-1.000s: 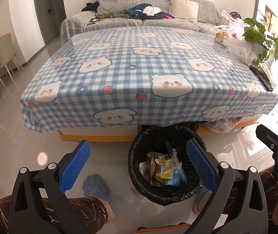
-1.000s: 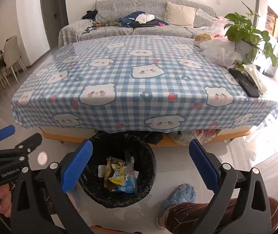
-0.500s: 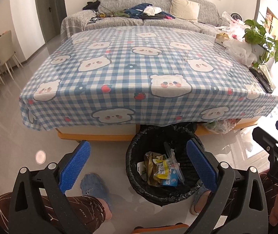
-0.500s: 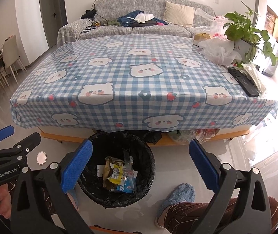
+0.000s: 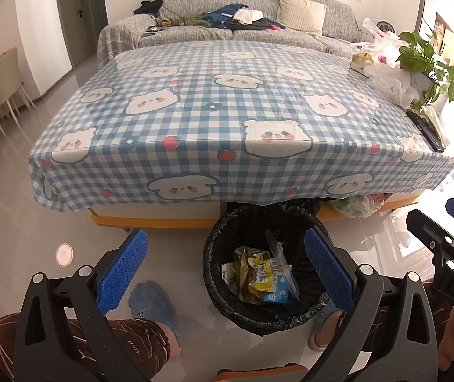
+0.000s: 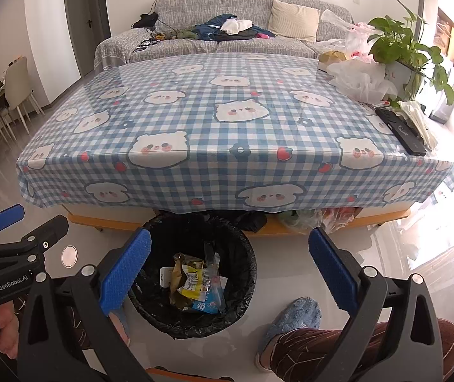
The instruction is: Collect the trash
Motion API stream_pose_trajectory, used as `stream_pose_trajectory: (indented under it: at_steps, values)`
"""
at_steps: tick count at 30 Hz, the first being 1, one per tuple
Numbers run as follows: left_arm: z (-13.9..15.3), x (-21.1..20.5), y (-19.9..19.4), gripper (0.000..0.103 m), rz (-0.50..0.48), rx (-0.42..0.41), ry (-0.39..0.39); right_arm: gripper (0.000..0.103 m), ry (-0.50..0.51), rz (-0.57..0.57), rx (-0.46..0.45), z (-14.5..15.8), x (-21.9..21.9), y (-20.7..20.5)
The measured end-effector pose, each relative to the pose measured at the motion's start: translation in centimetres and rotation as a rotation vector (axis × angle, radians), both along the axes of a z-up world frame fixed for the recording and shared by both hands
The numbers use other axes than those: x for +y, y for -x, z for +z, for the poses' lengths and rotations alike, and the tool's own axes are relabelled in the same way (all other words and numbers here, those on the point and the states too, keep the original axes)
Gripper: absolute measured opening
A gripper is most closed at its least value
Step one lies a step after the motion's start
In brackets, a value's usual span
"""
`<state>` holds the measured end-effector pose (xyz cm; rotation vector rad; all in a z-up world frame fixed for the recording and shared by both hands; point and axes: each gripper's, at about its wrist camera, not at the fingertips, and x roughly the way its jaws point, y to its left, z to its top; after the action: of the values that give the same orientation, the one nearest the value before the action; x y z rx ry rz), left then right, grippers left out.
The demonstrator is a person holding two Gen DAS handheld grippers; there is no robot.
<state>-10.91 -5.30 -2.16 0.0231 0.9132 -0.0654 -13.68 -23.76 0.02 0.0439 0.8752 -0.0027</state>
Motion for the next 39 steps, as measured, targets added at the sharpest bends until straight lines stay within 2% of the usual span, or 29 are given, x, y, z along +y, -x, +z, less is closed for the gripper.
stream_pose_trajectory:
  at_steps: [39]
  values:
    - [0.15, 0.12, 0.12, 0.097, -0.002, -0.01, 0.014, 0.095, -0.009, 0.005, 0.007, -0.38, 0.53, -0.17]
